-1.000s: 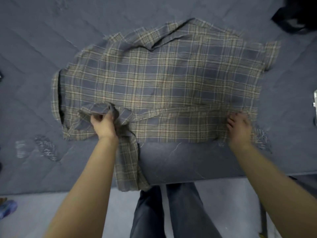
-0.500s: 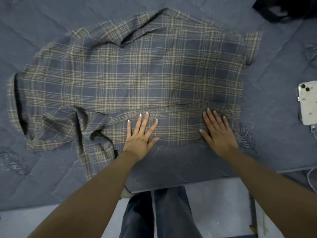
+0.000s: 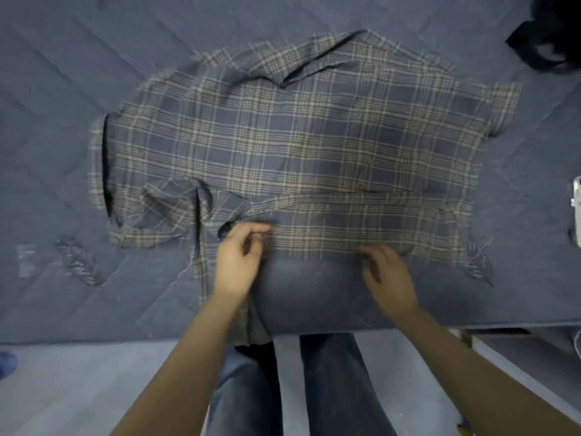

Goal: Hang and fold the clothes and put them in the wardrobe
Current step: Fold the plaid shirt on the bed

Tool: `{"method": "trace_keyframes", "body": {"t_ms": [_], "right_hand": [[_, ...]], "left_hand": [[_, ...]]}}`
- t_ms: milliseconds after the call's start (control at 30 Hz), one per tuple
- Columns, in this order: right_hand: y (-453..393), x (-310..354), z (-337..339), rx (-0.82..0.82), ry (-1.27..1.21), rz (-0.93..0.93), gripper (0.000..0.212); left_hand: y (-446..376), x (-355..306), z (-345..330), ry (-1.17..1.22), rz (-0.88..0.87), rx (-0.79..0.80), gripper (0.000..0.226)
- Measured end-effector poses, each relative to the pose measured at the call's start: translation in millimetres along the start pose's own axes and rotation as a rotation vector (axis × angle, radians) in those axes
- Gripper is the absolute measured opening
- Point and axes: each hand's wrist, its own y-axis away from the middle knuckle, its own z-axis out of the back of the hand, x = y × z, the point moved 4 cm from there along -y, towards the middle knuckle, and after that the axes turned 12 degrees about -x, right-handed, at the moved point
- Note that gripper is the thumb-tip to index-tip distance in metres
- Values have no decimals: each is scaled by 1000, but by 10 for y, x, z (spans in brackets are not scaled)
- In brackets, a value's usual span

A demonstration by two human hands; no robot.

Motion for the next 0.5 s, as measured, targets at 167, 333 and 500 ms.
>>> {"method": "trace_keyframes", "body": {"t_ms": [167,333,500], "right_hand": [[385,905,-1049,497,-269,-233,29],[508,1587,-1630,580,-442,-349,39],[542,1736,-1625,700,-536,-583,30]], "left_hand": [[-33,709,832,6,394,-396,18],[-365,983,1304,-18,354,-431,45],[-756,1094,1590,-154,256,-395,49]]}}
